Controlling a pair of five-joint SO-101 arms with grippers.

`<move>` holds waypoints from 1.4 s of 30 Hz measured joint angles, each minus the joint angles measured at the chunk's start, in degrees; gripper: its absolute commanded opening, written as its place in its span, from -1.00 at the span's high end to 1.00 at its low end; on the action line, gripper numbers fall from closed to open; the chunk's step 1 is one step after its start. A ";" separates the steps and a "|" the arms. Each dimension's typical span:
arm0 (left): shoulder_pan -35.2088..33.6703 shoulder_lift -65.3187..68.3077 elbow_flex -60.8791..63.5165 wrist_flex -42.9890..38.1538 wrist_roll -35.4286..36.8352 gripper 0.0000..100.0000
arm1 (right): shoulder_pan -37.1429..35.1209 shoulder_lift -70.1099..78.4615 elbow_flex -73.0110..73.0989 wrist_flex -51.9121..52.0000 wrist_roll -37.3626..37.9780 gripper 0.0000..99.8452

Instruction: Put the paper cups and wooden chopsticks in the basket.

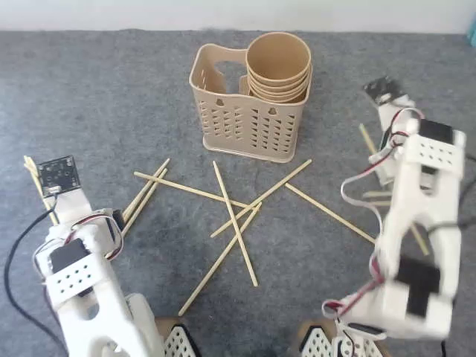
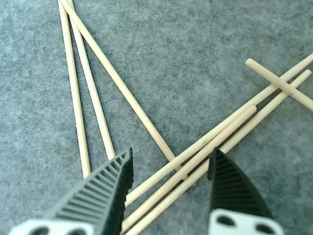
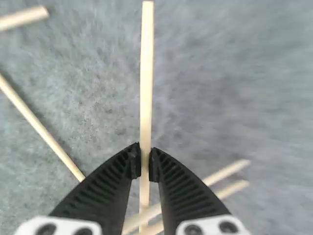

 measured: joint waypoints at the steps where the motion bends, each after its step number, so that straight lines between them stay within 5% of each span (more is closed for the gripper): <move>1: 0.00 0.00 0.00 0.00 0.00 0.53 | 0.00 -3.69 0.00 0.88 -0.09 0.98; 11: 0.00 0.00 0.00 0.00 0.00 0.53 | -6.77 -36.57 0.00 1.93 -12.31 0.98; 24: 0.00 0.00 0.00 0.00 -0.09 0.53 | -14.33 -43.25 0.00 -13.36 -38.24 0.98; 42: 0.00 0.00 0.00 0.00 -0.09 0.53 | -37.19 -36.92 5.36 -57.49 -40.44 0.98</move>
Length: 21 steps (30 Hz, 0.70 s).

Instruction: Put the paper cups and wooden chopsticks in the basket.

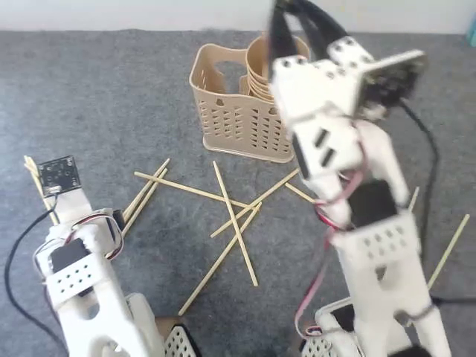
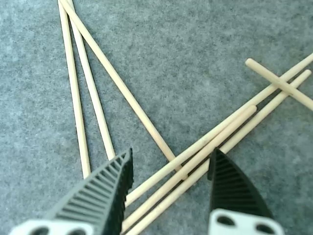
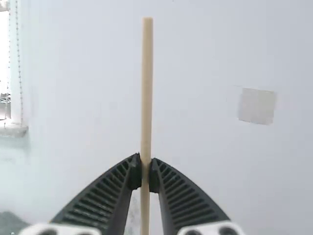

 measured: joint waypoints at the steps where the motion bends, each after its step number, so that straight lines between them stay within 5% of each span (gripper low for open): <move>1: 0.00 0.00 0.00 0.00 0.00 0.53 | -0.88 2.02 0.00 -2.81 0.00 0.98; 8: 0.00 0.00 0.00 0.00 0.00 0.53 | -3.25 19.08 -0.70 -19.78 0.00 0.98; 21: 0.00 0.00 0.00 -0.18 0.00 0.53 | -3.25 33.14 -6.15 -17.85 0.00 0.67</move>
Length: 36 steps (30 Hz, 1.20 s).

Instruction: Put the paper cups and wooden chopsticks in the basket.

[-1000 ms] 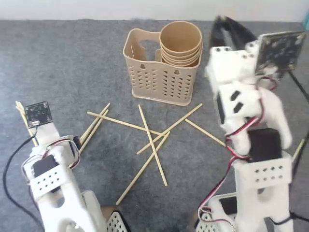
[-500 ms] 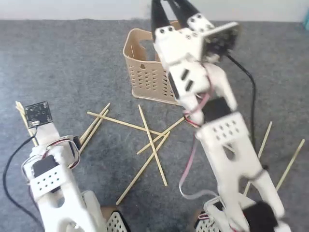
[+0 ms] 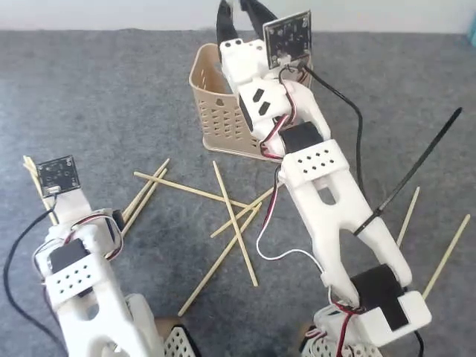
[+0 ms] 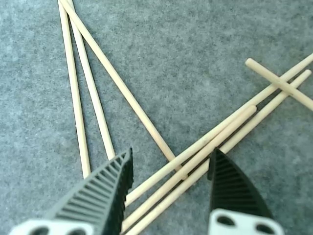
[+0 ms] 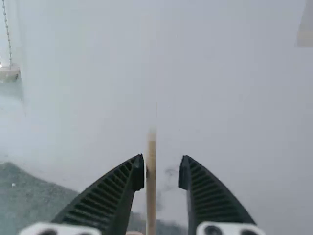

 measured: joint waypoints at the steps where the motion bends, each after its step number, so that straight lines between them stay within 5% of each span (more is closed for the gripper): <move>1: 0.00 0.00 0.00 -0.35 0.00 0.53 | 0.00 0.00 0.00 1.58 0.00 0.67; 8: 0.00 0.00 0.00 -0.97 0.00 0.53 | 0.00 -7.38 0.09 14.51 0.00 0.67; 15: 0.00 -0.09 0.62 -0.97 0.00 0.53 | 1.32 -31.03 0.00 45.63 -6.86 0.68; 19: 0.00 -0.09 0.62 -0.97 0.00 0.53 | 10.37 -43.16 -0.09 58.02 -16.00 0.68; 24: 0.00 -0.09 0.62 -0.97 0.00 0.53 | 24.88 -51.34 -0.09 71.21 -18.11 0.68; 36: -0.09 -0.09 0.62 -0.97 0.00 0.53 | 47.03 -38.95 -1.14 96.79 -18.20 0.68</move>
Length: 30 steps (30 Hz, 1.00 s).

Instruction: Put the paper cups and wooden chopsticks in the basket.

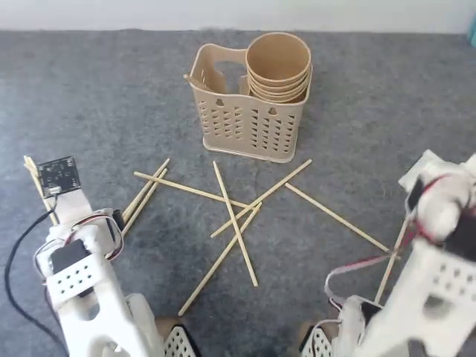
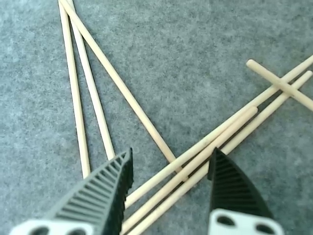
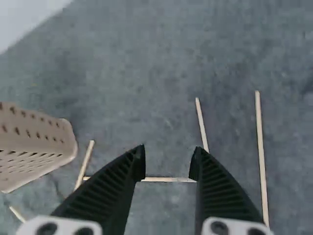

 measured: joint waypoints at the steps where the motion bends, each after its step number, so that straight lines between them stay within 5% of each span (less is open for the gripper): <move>1: 0.09 0.00 0.00 0.00 0.00 0.53 | 1.23 2.02 0.00 0.44 0.00 0.68; 10: 0.09 0.00 0.00 0.00 0.00 0.53 | 8.44 22.95 5.89 -6.33 1.93 0.68; 30: 0.09 0.00 0.00 0.00 0.00 0.53 | 10.55 51.78 16.97 -37.10 8.97 0.68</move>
